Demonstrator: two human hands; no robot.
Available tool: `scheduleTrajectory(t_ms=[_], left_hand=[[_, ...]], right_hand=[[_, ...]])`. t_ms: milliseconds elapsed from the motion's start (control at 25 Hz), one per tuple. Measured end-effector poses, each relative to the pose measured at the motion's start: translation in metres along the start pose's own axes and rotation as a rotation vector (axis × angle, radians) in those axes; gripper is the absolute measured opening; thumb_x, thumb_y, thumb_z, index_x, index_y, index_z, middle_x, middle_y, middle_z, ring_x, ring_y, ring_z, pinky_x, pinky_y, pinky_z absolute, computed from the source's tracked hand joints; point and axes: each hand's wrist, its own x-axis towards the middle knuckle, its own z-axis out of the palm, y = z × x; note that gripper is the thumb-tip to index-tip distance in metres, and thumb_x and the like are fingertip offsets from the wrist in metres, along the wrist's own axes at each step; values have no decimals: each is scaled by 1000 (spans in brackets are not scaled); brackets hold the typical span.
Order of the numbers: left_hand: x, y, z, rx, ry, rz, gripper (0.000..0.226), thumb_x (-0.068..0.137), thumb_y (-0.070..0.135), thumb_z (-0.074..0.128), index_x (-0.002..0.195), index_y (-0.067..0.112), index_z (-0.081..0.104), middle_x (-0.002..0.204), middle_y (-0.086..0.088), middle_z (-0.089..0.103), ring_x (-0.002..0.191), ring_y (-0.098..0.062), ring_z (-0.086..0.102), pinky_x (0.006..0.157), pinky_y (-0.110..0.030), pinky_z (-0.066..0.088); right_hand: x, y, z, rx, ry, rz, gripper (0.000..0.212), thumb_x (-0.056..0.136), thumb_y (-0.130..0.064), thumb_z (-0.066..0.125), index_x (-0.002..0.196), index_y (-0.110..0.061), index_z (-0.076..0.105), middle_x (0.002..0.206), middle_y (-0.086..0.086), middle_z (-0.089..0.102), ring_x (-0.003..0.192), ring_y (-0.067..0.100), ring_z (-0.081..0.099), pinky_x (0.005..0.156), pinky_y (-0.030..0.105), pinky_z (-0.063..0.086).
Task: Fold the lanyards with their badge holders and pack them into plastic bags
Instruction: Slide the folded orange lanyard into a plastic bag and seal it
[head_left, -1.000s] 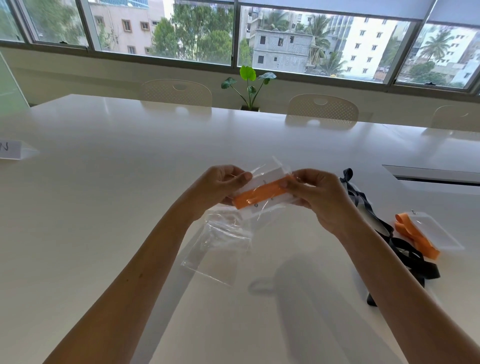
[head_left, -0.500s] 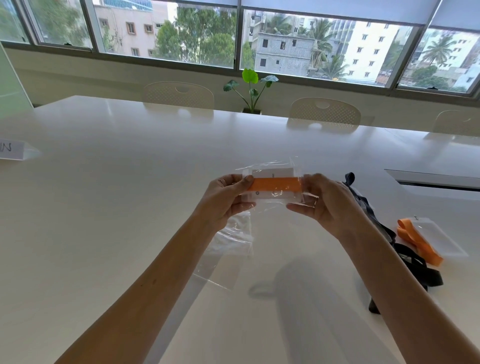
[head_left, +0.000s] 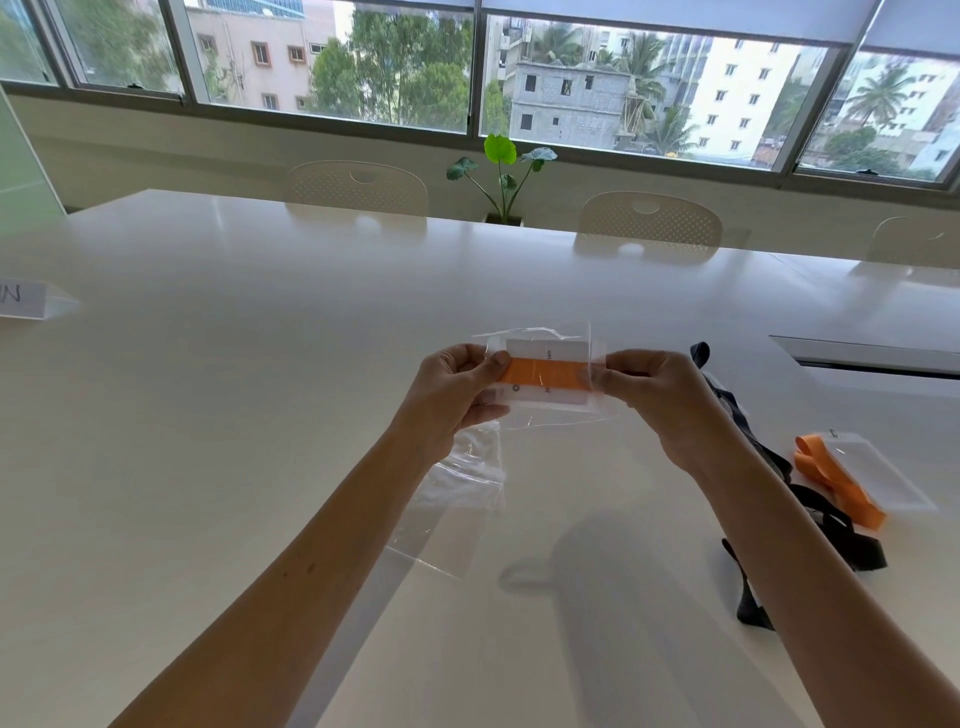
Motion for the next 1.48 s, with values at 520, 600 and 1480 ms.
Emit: scheduleTrajectory(t_ms=[520,600,1480], left_hand=[[-5,3,7,-177,-47,-5,9,84,8,66,93,9,63,85,-8,66,73,-18,66,58,-26,58],[-6,3,9,-198,-26,3,12,83,5,66,92,11,61,85,-8,64,70,-18,65,49,-22,53],[-9,25,-10,434,-422,181,53,75,34,66,124,43,47,96,3,67,89,-17,68,66,-29,56]], right_hand=[[-4,0,10,64,-46,9,6,81,-6,70,84,-1,70,67,10,61,56,9,56,55,16,51],[-6,2,12,142,-10,65,8,78,-6,72,82,-4,65,62,4,65,52,6,60,55,17,54],[-19,-11,-2,84,-315,51,28,77,-2,68,101,-14,69,88,19,67,66,14,68,60,21,57]])
